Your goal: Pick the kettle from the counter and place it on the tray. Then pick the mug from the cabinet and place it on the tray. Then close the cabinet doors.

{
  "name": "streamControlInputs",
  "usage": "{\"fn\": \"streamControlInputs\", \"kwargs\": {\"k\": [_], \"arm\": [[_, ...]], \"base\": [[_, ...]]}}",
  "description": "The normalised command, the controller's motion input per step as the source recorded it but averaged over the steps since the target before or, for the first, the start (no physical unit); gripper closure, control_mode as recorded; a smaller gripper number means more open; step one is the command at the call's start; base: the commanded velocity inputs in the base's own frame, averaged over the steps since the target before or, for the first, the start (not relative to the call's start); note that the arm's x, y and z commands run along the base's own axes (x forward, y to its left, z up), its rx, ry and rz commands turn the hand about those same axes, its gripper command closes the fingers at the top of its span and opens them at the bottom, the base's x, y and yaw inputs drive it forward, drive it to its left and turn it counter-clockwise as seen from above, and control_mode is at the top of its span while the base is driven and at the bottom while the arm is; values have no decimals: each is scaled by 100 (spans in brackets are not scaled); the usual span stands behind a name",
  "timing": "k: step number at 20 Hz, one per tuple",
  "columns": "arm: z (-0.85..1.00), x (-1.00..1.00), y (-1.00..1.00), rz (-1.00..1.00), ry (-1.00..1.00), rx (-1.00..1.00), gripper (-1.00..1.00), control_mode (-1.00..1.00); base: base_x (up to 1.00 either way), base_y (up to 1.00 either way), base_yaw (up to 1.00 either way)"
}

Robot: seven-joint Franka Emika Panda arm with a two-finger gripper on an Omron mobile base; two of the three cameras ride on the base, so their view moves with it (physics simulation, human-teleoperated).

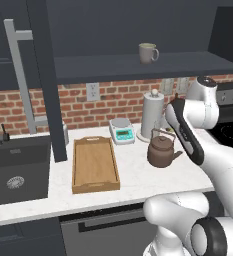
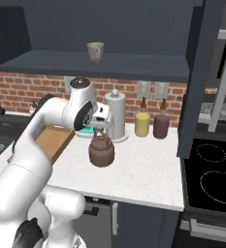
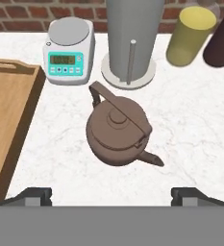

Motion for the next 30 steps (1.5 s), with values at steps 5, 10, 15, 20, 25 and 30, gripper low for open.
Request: {"fn": "streamControlInputs", "kwargs": {"k": [5,10,15,20,25,30], "arm": [[-14,28,-19,0,2,0,-100,-100],[-9,20,-20,0,0,0,-100,-100],[-10,7,-22,1,0,0,-100,-100],[-12,-1,-15,0,0,0,-100,-100],[-5,-3,-2,0,0,0,-100,-100],[-4,0,0,0,1,0,-100,-100]], "base": [[0,0,0],[0,0,0],[0,0,0],[0,0,0],[0,0,0],[0,0,0]]}}
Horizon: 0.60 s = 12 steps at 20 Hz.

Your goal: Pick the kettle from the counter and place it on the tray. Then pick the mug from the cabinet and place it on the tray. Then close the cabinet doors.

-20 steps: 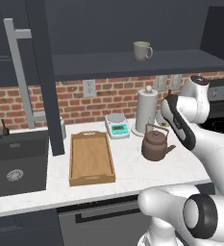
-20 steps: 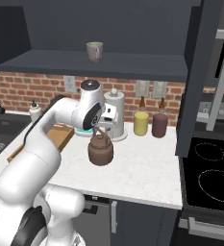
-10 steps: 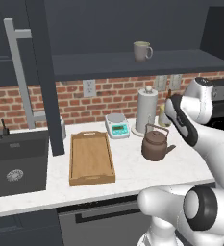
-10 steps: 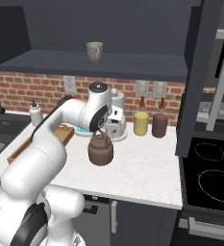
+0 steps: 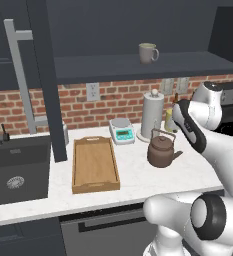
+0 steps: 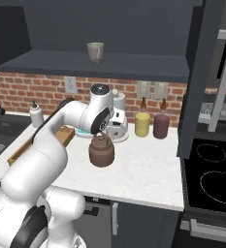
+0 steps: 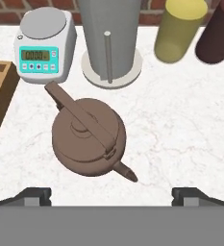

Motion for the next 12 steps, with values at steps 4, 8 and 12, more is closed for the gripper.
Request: {"fn": "streamControlInputs", "kwargs": {"k": [4,8,12], "arm": [[-5,0,-1,1,3,0,-100,-100],[-8,0,0,4,7,0,-100,-100],[-12,0,0,5,9,0,-100,-100]], "base": [[0,0,0],[0,0,0],[0,0,0]]}}
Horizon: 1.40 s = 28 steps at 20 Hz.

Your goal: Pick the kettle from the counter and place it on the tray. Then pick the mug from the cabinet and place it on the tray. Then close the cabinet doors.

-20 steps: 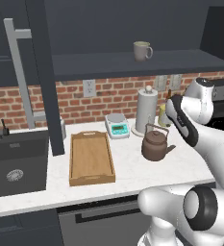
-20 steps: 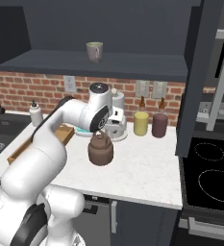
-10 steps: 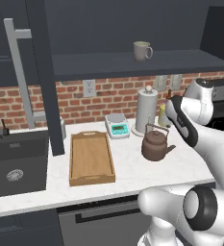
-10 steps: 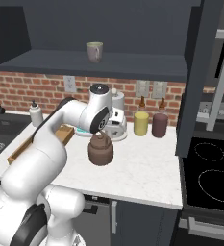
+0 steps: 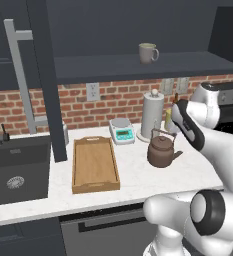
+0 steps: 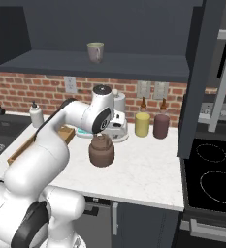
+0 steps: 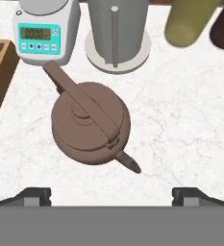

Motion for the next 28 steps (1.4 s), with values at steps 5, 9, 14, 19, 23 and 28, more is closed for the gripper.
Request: {"fn": "streamControlInputs", "kwargs": {"k": [5,9,14,19,23,28], "arm": [[-11,3,0,6,4,0,-100,-100],[-8,15,0,5,1,0,-100,-100],[-8,29,1,5,3,0,-100,-100],[-17,26,7,5,5,0,-100,-100],[-19,8,8,4,2,-1,-100,-100],[-13,13,2,3,2,0,-100,-100]], "base": [[0,0,0],[0,0,0],[0,0,0],[0,0,0],[0,0,0],[0,0,0]]}}
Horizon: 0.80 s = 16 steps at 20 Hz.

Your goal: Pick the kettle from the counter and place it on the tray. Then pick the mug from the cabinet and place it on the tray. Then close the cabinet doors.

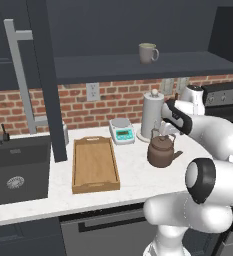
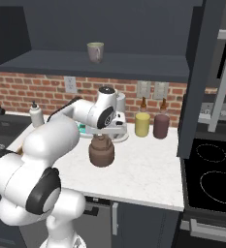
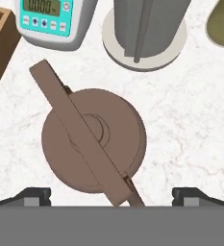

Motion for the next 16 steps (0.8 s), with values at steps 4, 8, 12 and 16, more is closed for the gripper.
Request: {"fn": "streamControlInputs", "kwargs": {"k": [4,8,12,16], "arm": [[-10,12,0,4,1,0,-100,-100],[-13,18,0,4,2,0,-100,-100],[-12,20,0,5,3,0,-100,-100],[-14,16,0,5,5,0,-100,-100]], "base": [[0,0,0],[0,0,0],[0,0,0],[0,0,0]]}}
